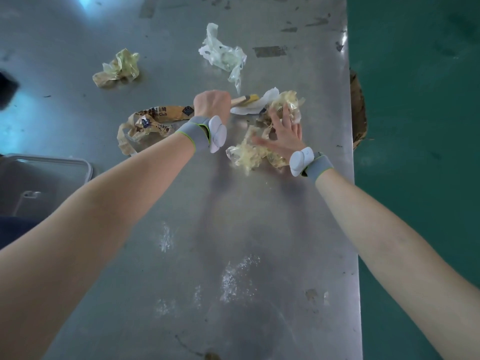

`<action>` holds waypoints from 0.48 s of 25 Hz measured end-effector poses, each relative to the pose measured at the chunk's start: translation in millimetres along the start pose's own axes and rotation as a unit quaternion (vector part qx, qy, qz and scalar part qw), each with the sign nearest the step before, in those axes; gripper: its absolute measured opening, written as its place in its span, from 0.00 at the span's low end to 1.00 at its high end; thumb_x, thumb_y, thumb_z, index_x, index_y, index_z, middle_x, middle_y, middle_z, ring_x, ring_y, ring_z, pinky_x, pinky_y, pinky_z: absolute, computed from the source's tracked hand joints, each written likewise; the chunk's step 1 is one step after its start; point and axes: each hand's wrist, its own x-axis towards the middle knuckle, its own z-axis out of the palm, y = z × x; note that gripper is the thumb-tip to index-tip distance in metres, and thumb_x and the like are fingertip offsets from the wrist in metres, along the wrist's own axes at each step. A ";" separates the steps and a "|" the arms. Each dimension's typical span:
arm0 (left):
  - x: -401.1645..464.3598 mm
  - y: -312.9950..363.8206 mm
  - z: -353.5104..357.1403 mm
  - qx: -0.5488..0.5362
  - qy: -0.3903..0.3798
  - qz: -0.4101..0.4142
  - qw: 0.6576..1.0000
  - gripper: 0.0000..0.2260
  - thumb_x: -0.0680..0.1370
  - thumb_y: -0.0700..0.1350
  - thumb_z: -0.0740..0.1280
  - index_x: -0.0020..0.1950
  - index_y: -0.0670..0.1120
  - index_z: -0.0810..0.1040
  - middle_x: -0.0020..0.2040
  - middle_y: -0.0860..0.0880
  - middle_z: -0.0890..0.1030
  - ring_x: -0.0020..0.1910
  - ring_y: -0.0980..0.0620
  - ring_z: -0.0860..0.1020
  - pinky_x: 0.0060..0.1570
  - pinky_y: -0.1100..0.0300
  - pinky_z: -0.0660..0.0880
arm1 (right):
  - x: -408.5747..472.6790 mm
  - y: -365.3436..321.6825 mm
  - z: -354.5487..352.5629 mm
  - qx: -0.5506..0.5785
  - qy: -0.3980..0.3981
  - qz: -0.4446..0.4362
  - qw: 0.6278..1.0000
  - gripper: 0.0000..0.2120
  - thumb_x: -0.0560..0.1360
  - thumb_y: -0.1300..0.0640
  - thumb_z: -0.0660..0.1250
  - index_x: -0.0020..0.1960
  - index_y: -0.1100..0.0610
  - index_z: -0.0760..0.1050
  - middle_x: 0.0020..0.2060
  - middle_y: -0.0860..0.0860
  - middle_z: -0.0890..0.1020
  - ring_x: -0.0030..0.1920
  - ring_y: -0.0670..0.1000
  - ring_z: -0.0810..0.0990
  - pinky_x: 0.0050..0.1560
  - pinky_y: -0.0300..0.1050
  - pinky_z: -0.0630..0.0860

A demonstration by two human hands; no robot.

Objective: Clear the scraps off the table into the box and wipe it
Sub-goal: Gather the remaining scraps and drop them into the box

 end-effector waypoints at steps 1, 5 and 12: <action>-0.6 1.9 2.2 0.000 -0.008 0.014 1.000 0.13 0.76 0.34 0.60 0.55 0.43 0.80 0.53 0.42 0.82 0.53 0.40 0.80 0.41 0.56 0.68 | -2.6 1.0 1.9 -0.025 0.002 -0.015 1.000 0.58 0.58 0.22 0.62 0.77 0.43 0.40 0.77 0.52 0.37 0.77 0.59 0.36 0.75 0.57 0.38; -10.8 2.6 4.0 0.001 -0.020 0.050 0.999 0.10 0.77 0.35 0.61 0.52 0.42 0.79 0.47 0.43 0.81 0.50 0.40 0.80 0.40 0.57 0.68 | -4.6 3.2 8.2 -0.044 0.030 -0.038 0.998 0.65 0.55 0.26 0.71 0.78 0.49 0.40 0.78 0.56 0.41 0.77 0.61 0.40 0.76 0.58 0.44; -39.6 -4.9 14.7 -0.013 -0.032 0.108 0.994 0.09 0.77 0.38 0.58 0.49 0.43 0.78 0.45 0.43 0.80 0.48 0.39 0.79 0.40 0.56 0.68 | -7.2 2.2 23.5 -0.059 0.098 -0.052 0.992 0.65 0.51 0.28 0.72 0.77 0.52 0.47 0.77 0.56 0.54 0.76 0.60 0.54 0.75 0.57 0.54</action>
